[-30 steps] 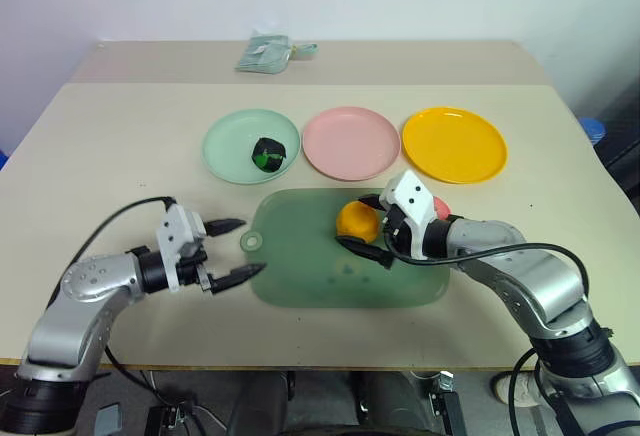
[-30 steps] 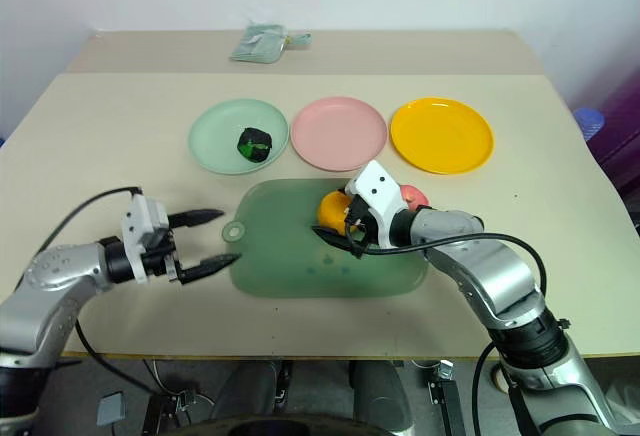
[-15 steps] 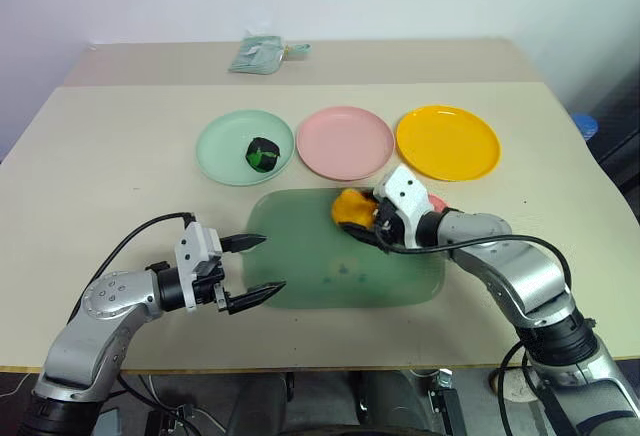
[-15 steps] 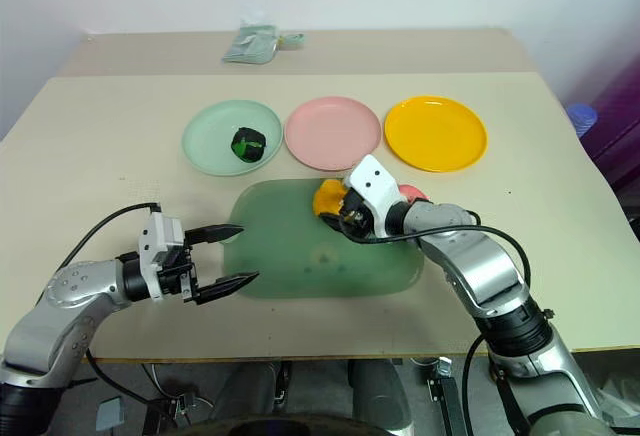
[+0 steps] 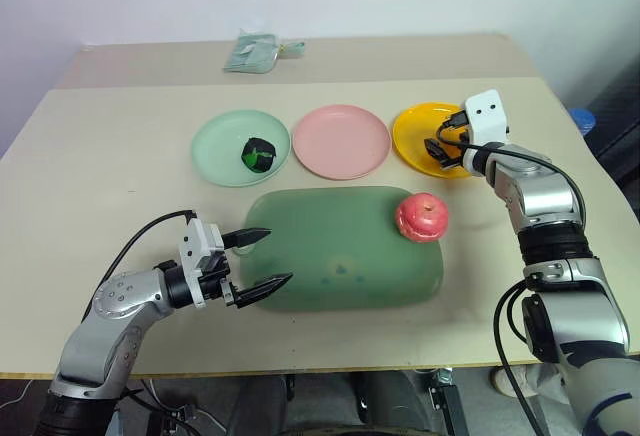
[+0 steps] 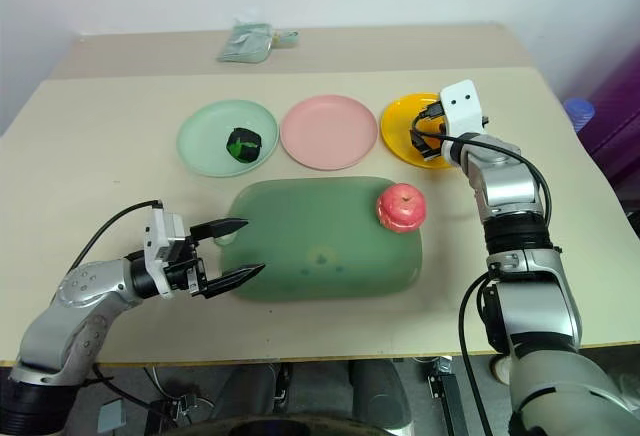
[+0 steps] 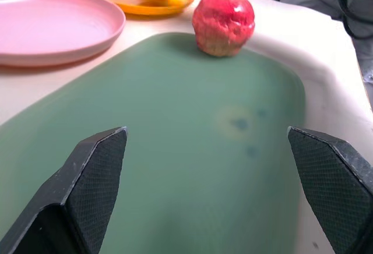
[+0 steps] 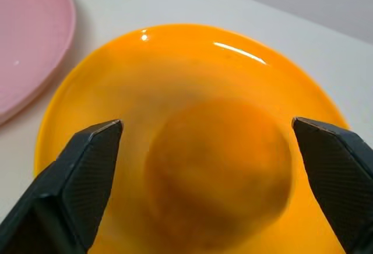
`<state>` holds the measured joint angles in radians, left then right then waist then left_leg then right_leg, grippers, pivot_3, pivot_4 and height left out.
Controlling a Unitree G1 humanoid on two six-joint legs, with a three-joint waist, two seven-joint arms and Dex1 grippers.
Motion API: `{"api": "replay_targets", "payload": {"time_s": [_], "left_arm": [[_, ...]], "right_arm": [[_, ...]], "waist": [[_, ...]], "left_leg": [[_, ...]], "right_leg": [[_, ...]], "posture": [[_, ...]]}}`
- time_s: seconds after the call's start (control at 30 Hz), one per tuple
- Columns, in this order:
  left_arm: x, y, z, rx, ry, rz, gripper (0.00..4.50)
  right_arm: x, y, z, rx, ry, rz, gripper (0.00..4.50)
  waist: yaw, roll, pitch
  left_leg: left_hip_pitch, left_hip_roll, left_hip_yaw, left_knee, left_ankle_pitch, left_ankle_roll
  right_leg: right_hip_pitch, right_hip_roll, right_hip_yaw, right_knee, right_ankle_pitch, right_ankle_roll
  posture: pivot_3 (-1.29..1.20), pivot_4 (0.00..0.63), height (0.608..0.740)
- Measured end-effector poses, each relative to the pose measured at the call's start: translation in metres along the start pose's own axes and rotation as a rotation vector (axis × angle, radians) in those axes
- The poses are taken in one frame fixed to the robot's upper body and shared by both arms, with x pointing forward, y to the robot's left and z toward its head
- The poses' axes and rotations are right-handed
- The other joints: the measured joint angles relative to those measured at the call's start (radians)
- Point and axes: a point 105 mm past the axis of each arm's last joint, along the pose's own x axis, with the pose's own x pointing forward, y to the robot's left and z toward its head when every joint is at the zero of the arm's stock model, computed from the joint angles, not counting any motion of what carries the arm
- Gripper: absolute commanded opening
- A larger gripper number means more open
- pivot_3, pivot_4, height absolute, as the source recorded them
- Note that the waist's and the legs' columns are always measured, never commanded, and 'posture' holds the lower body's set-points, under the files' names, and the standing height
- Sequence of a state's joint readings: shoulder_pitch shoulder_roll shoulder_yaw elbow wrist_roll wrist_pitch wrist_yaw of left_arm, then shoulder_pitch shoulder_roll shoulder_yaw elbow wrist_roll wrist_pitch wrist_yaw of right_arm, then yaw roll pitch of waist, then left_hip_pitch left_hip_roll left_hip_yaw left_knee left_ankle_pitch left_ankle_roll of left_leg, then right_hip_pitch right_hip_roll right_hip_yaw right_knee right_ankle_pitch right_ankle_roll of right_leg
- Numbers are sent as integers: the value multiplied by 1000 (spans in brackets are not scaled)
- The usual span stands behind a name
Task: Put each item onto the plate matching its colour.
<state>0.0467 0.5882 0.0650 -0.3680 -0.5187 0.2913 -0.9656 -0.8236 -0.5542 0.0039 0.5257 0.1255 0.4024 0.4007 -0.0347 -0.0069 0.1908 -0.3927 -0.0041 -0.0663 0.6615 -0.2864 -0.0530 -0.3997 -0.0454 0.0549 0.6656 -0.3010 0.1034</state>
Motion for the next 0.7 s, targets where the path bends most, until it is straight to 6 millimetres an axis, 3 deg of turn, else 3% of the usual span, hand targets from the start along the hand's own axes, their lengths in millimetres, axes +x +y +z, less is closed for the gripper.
{"api": "replay_targets", "payload": {"time_s": [0.1,0.17,0.23,0.37,0.47,0.5,0.6,0.7], "left_arm": [[0,-1,3,2,-4,14,4500],[-1,-2,3,-4,-4,20,4500],[-1,-2,3,-10,0,23,4500],[-2,-1,4,-12,13,22,4500],[3,1,13,9,-9,6,4500],[4,1,15,16,-14,3,4500],[5,2,17,14,-10,2,4500],[2,6,17,7,-8,38,4500]], "right_arm": [[-24,11,35,-55,-188,156,4468],[-49,21,43,-75,-258,293,4468],[-75,32,32,-61,-237,441,4468],[-121,61,-16,-42,-49,705,4468],[-122,71,-37,-72,34,724,4468],[-120,72,-42,-91,53,713,3948],[-111,76,-36,-86,11,685,2945],[-99,85,-14,-46,-82,664,2915]], "waist": [[-4,0,0],[1,0,0],[10,0,0],[22,0,0],[12,0,-1],[11,1,-1],[11,0,-1],[13,0,-1]], "left_leg": [[0,1,-2,0,-1,1],[0,0,-5,0,-1,2],[1,0,-6,2,-1,2],[3,0,-7,2,-1,2],[5,1,-5,2,-1,2],[6,1,-5,2,-1,2],[5,1,-5,2,-1,2],[3,1,-6,2,-1,2]], "right_leg": [[1,0,0,-1,0,0],[3,-1,-1,-2,0,0],[4,-1,-1,-2,0,0],[7,-1,-2,-2,0,0],[7,1,0,-1,0,0],[7,1,0,-1,0,0],[6,1,0,-1,0,0],[4,1,0,-1,0,0]], "posture": [[0,150,740],[0,150,740],[0,150,740],[0,150,740],[0,150,740],[0,150,740],[0,150,740],[0,150,740]]}}
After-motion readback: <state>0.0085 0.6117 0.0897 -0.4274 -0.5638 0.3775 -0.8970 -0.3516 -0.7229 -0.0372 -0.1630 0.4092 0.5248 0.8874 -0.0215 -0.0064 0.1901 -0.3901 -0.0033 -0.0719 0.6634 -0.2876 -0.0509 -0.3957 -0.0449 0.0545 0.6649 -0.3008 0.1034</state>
